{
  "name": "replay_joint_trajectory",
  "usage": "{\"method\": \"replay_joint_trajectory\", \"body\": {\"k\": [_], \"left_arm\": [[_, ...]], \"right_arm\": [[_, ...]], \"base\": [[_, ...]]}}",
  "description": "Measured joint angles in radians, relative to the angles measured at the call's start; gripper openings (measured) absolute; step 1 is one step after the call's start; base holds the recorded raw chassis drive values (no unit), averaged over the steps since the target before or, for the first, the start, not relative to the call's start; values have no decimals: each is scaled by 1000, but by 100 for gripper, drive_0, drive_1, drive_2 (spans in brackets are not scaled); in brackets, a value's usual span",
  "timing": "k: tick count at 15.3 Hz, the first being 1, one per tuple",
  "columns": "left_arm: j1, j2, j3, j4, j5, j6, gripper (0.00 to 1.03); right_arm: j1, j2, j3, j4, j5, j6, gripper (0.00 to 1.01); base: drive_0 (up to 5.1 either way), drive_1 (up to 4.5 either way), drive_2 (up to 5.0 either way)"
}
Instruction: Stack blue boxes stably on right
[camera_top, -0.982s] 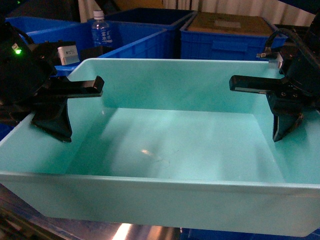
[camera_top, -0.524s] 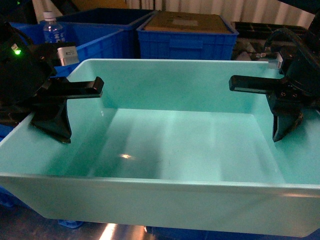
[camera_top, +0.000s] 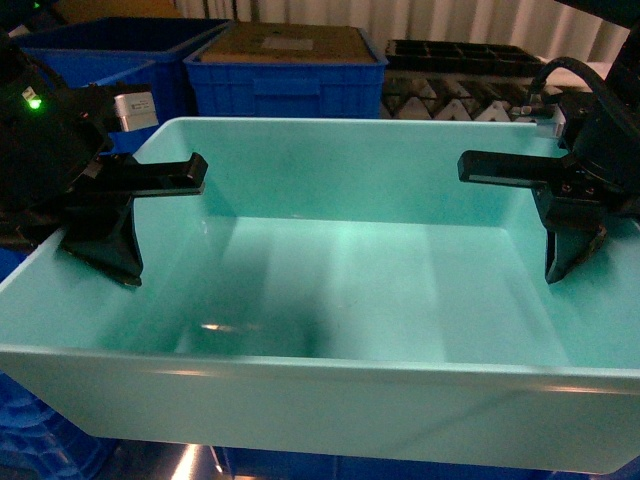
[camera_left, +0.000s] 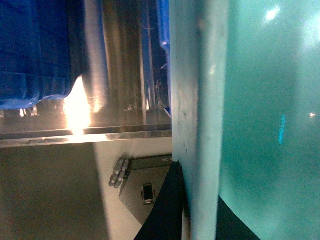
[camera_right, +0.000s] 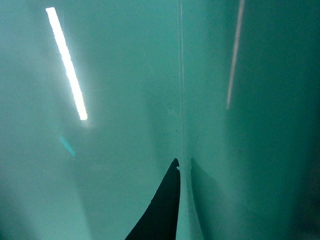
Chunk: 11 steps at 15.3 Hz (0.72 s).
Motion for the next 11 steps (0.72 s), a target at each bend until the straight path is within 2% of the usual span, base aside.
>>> {"method": "replay_joint_trajectory", "body": {"k": [5,11], "left_arm": [[0,0,0,0,0,0,2],[-2,-2,0,-2,-3,0,2]], "right_arm": [[0,0,0,0,0,0,7],[0,0,0,-1,0,0,7]], "base": [[-151,-151,-151],[4,417,-408]]}}
